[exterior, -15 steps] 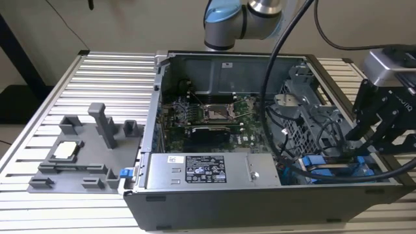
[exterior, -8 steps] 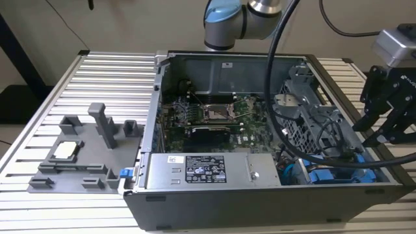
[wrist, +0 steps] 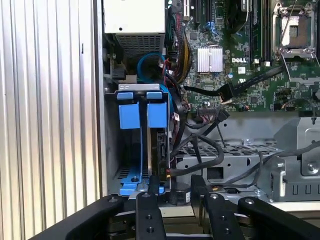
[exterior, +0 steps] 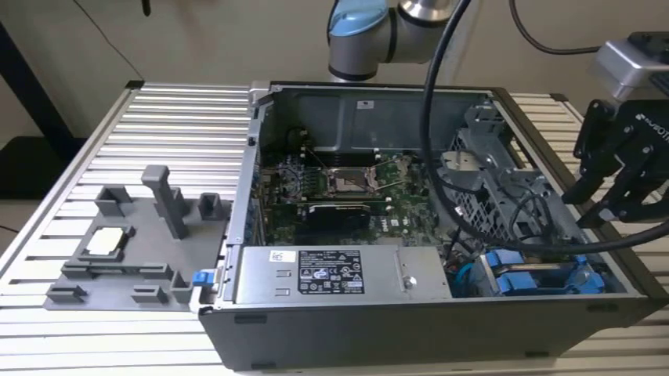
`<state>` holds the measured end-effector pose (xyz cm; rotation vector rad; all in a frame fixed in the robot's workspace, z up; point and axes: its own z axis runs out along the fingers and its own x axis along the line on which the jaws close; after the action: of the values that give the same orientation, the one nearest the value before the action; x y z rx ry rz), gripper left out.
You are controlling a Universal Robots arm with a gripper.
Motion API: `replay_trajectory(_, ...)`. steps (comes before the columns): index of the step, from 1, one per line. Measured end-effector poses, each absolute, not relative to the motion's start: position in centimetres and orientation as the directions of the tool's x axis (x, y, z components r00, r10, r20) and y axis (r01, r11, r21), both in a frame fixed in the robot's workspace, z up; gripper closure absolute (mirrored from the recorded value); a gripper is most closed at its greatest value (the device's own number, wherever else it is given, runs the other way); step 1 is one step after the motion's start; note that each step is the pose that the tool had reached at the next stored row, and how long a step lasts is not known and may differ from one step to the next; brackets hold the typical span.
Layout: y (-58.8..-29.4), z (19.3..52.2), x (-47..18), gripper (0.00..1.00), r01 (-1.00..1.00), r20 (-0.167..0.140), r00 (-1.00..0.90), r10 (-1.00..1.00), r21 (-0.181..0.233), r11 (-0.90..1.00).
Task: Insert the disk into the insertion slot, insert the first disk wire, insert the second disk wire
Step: 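Insert the second disk wire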
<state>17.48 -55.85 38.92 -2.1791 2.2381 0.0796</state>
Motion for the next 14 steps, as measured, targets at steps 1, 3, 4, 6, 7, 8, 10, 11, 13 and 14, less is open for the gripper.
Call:
replay_trajectory(1, -55.5, 38.9, 17.5, 0.61, -0.999, -0.047, -0.027, -0.999, 0.025, 0.026)
replay_trajectory(3, -54.7, 38.9, 17.5, 0.61, -0.999, -0.048, -0.027, -0.998, 0.025, 0.026)
replay_trajectory(4, -54.4, 38.9, 17.5, 0.61, -0.999, -0.047, -0.027, -0.999, 0.025, 0.026)
replay_trajectory(6, -53.7, 38.9, 17.5, 0.61, -0.999, -0.047, -0.027, -0.999, 0.025, 0.026)
replay_trajectory(7, -53.3, 38.9, 17.5, 0.61, -0.999, -0.047, -0.027, -0.999, 0.025, 0.026)
replay_trajectory(8, -52.9, 38.9, 17.5, 0.61, -0.999, -0.048, -0.027, -0.999, 0.025, 0.026)
replay_trajectory(10, -52.3, 38.9, 17.4, 0.61, -0.999, -0.048, -0.027, -0.998, 0.025, 0.026)
replay_trajectory(11, -52.2, 38.9, 17.4, 0.61, -0.999, -0.048, -0.028, -0.998, 0.025, 0.027)
replay_trajectory(13, -52.2, 38.9, 16.7, 0.61, -0.999, -0.048, -0.028, -0.998, 0.024, 0.027)
replay_trajectory(14, -52.2, 38.9, 16.3, 0.61, -0.999, -0.048, -0.028, -0.998, 0.024, 0.027)
